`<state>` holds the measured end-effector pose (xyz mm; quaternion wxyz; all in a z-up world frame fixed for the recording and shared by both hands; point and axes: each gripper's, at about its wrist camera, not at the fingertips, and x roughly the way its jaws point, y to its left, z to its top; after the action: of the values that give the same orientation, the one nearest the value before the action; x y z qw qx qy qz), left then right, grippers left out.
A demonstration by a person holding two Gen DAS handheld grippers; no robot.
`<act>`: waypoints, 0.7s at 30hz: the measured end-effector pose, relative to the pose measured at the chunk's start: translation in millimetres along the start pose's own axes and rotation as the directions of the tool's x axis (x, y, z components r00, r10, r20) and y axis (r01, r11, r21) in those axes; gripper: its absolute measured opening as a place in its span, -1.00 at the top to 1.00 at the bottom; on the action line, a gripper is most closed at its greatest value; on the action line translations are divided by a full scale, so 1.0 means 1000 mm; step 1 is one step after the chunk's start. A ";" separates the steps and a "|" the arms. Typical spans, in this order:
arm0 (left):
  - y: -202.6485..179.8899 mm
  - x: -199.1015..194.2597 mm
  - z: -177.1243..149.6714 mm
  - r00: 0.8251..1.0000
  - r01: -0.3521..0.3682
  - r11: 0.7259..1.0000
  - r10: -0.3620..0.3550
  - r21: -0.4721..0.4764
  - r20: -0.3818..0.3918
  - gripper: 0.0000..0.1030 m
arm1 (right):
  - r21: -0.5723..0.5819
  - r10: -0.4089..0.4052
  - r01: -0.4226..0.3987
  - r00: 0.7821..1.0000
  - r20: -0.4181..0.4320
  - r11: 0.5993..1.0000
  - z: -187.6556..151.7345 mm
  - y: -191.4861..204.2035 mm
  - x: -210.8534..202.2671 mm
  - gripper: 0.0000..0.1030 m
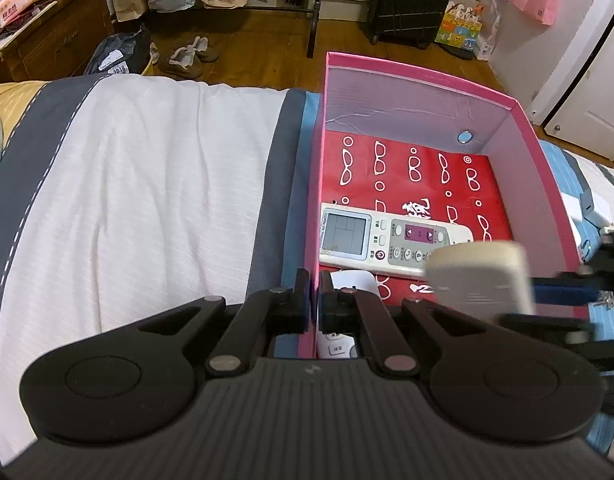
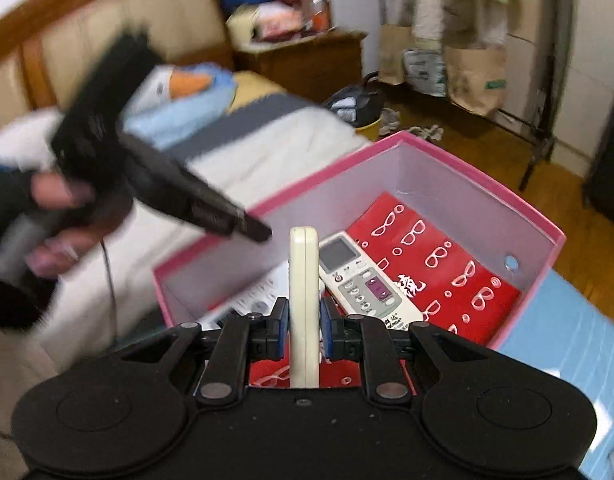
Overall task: Organize rigid objects
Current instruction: 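Lower the long white remote into the pink box and open the right tool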
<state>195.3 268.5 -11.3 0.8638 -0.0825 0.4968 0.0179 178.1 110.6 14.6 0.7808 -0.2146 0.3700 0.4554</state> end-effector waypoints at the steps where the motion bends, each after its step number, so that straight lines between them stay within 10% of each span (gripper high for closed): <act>1: 0.001 0.000 0.000 1.000 0.006 1.000 -0.006 -0.006 -0.001 0.93 | -0.067 -0.047 0.046 0.999 -0.013 0.997 0.001 0.007 0.007 0.62; 14: 0.006 0.001 -0.001 0.999 0.035 0.999 -0.035 -0.016 0.000 0.91 | -0.540 -0.207 0.154 0.978 -0.039 0.828 0.008 0.060 0.037 0.63; 21: 0.010 0.001 -0.001 0.999 0.049 0.999 -0.049 -0.023 0.000 0.91 | -0.527 -0.181 0.115 0.981 -0.075 0.842 0.020 0.066 0.044 0.59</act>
<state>193.9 278.3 -13.8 0.8629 -0.1046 0.4944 0.0022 142.2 181.1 -6.7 0.7026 -0.4728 0.2624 0.4627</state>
